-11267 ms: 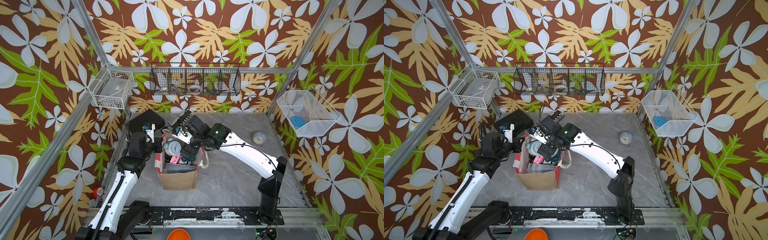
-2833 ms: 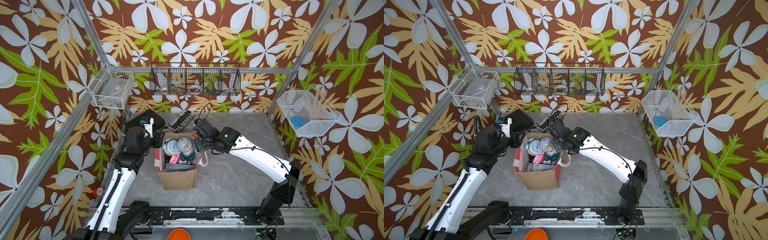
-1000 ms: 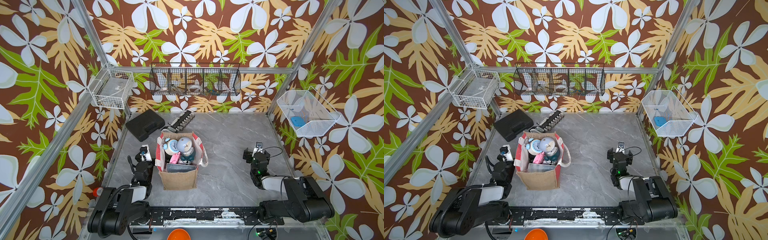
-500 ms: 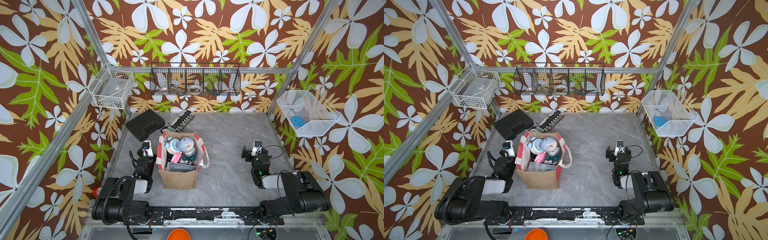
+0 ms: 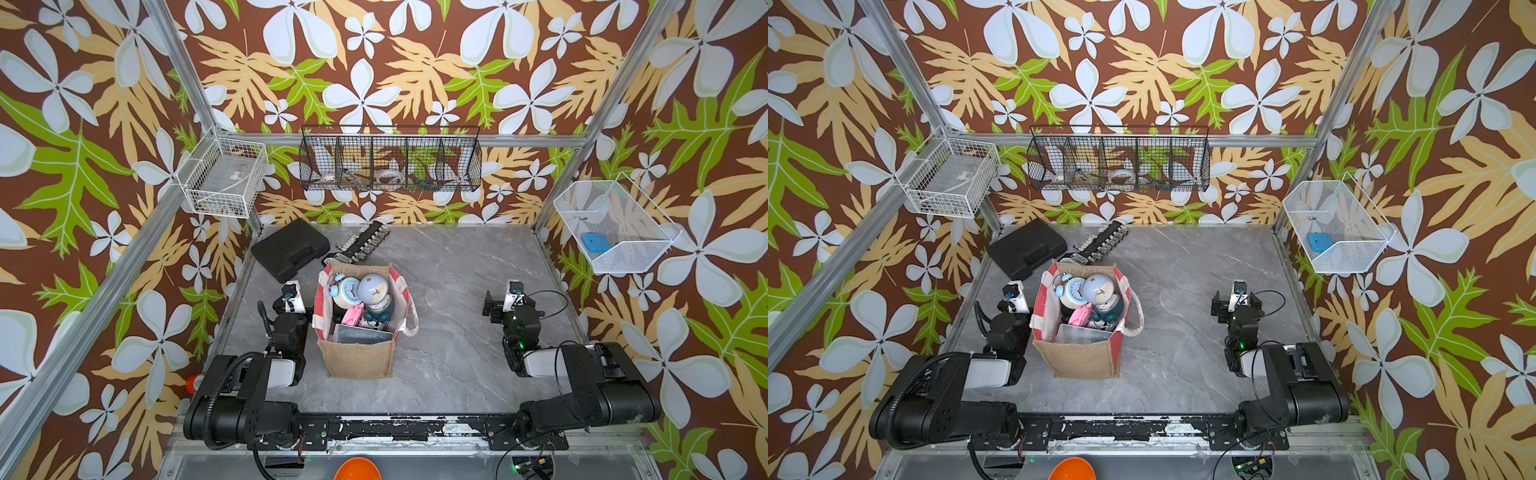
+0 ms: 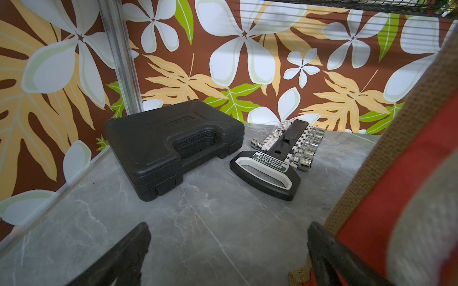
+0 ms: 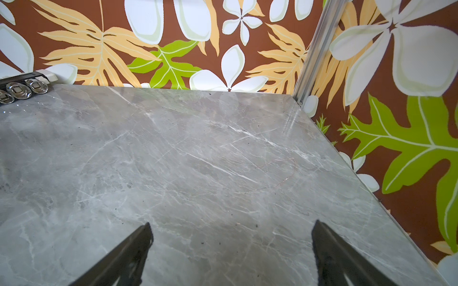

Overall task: Put the alarm clock into the canvas bag
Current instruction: Reset both arms

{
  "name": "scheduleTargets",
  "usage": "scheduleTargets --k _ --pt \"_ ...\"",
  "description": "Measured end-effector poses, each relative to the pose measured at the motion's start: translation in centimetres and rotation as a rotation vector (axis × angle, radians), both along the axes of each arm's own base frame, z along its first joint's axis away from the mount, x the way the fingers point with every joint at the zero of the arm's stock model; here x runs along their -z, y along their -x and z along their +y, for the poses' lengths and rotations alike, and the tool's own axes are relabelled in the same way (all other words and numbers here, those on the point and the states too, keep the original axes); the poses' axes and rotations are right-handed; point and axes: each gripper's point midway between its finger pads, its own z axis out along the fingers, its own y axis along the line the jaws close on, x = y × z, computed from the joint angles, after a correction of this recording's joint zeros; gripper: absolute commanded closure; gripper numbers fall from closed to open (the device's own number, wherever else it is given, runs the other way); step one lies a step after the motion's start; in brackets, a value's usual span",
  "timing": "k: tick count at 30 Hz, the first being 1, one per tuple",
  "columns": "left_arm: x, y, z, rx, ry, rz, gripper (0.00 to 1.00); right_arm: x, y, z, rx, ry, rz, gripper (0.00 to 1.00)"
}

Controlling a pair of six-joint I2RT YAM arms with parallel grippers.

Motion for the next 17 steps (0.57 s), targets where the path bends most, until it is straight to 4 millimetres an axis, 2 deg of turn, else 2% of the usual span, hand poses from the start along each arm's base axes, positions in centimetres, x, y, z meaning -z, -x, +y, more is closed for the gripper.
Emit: scheduleTargets --k 17 --pt "0.00 0.00 0.00 0.000 0.000 0.000 0.00 0.06 -0.08 0.02 -0.001 0.000 0.002 0.00"
